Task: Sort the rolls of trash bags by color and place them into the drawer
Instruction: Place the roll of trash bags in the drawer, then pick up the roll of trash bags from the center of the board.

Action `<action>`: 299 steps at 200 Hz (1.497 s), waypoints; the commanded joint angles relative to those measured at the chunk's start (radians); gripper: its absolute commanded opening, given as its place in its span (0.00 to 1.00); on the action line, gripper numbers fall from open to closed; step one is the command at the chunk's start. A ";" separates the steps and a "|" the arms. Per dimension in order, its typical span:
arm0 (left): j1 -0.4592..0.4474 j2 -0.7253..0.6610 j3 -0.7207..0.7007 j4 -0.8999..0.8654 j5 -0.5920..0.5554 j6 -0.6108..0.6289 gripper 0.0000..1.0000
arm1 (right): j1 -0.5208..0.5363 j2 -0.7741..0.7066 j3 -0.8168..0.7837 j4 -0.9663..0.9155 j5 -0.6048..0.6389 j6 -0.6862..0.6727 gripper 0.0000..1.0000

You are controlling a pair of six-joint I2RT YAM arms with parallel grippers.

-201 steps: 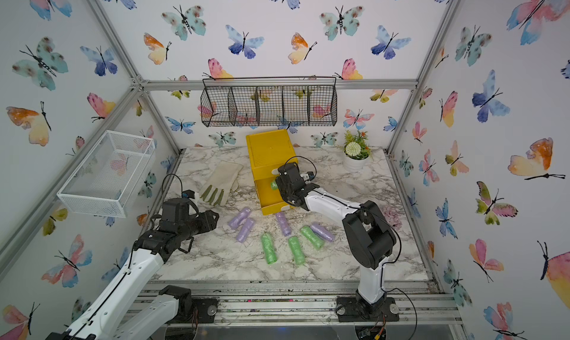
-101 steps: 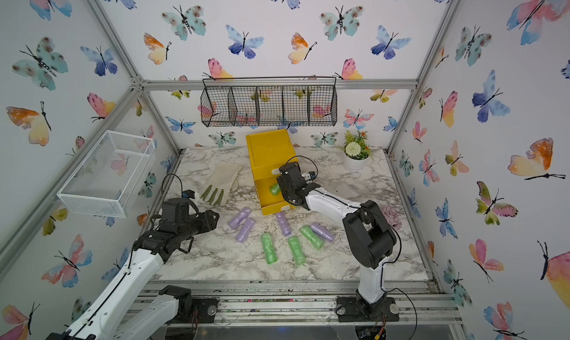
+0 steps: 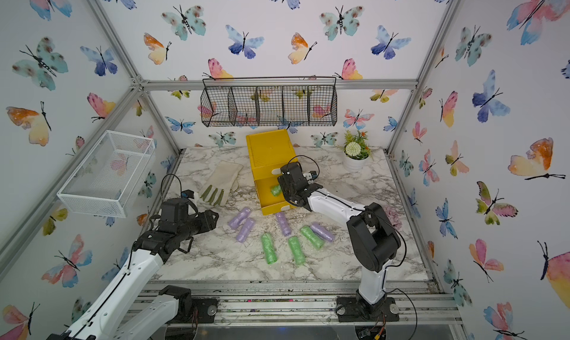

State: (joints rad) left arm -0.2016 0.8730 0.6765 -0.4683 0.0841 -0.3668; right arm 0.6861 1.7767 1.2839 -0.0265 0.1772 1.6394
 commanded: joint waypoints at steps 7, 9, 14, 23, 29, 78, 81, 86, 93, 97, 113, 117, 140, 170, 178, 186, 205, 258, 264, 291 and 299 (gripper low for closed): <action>0.010 -0.013 -0.012 0.008 0.013 0.008 0.62 | -0.003 -0.087 -0.042 0.015 -0.013 -0.041 0.44; 0.009 -0.013 -0.011 0.008 0.013 0.008 0.62 | -0.003 -0.092 -0.045 0.014 -0.013 -0.042 0.44; 0.010 -0.012 -0.011 0.008 0.013 0.008 0.62 | -0.003 -0.105 -0.050 0.014 -0.016 -0.050 0.44; 0.011 -0.012 -0.011 0.008 0.012 0.008 0.62 | -0.003 -0.133 -0.067 0.012 -0.022 -0.063 0.44; 0.011 -0.011 -0.011 0.009 0.011 0.008 0.62 | -0.003 -0.153 -0.079 0.011 -0.025 -0.073 0.45; 0.013 -0.011 -0.011 0.008 0.008 0.006 0.62 | -0.006 -0.357 -0.214 -0.018 -0.019 -0.229 0.46; 0.012 -0.011 -0.011 0.008 0.008 0.006 0.62 | -0.009 -0.372 -0.227 -0.017 -0.027 -0.235 0.46; 0.014 -0.011 -0.011 0.008 0.008 0.006 0.62 | -0.017 -0.398 -0.249 -0.016 -0.042 -0.248 0.47; 0.014 -0.011 -0.011 0.007 0.009 0.006 0.62 | -0.031 -0.433 -0.281 -0.009 -0.071 -0.274 0.47; 0.014 -0.011 -0.011 0.007 0.008 0.004 0.62 | -0.039 -0.452 -0.298 -0.006 -0.086 -0.291 0.48; 0.014 -0.007 -0.004 0.000 0.013 0.005 0.62 | -0.071 -0.525 -0.357 -0.010 -0.146 -0.370 0.49; 0.014 -0.005 -0.001 -0.003 0.014 0.005 0.62 | -0.078 -0.542 -0.368 -0.019 -0.156 -0.389 0.49; 0.012 0.017 0.018 -0.028 0.039 0.012 0.61 | -0.114 -0.621 -0.404 -0.119 -0.174 -0.491 0.50; 0.010 0.023 0.035 -0.049 0.087 0.014 0.60 | -0.203 -0.699 -0.452 -0.237 -0.222 -0.595 0.51; 0.010 0.018 0.035 -0.048 0.108 0.006 0.59 | -0.229 -0.720 -0.465 -0.260 -0.226 -0.621 0.51; 0.006 0.012 0.032 -0.045 0.129 -0.010 0.58 | -0.251 -0.739 -0.475 -0.282 -0.224 -0.645 0.51; -0.059 0.010 0.031 -0.042 0.135 -0.055 0.56 | -0.286 -0.772 -0.489 -0.322 -0.204 -0.695 0.52; -0.517 0.096 0.045 -0.013 -0.091 -0.316 0.57 | -0.348 -0.784 -0.508 -0.367 -0.216 -0.740 0.53; -0.553 0.110 0.041 -0.013 -0.108 -0.349 0.57 | -0.352 -0.787 -0.512 -0.366 -0.218 -0.742 0.53; -0.699 0.161 0.020 -0.025 -0.186 -0.503 0.57 | -0.365 -0.806 -0.524 -0.372 -0.216 -0.748 0.53; -0.736 0.184 0.020 -0.028 -0.209 -0.544 0.57 | -0.367 -0.812 -0.529 -0.370 -0.219 -0.748 0.53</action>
State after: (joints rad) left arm -0.8471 1.0164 0.7078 -0.4755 -0.0040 -0.7235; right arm 0.3290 0.9924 0.7734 -0.3740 -0.0307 0.9195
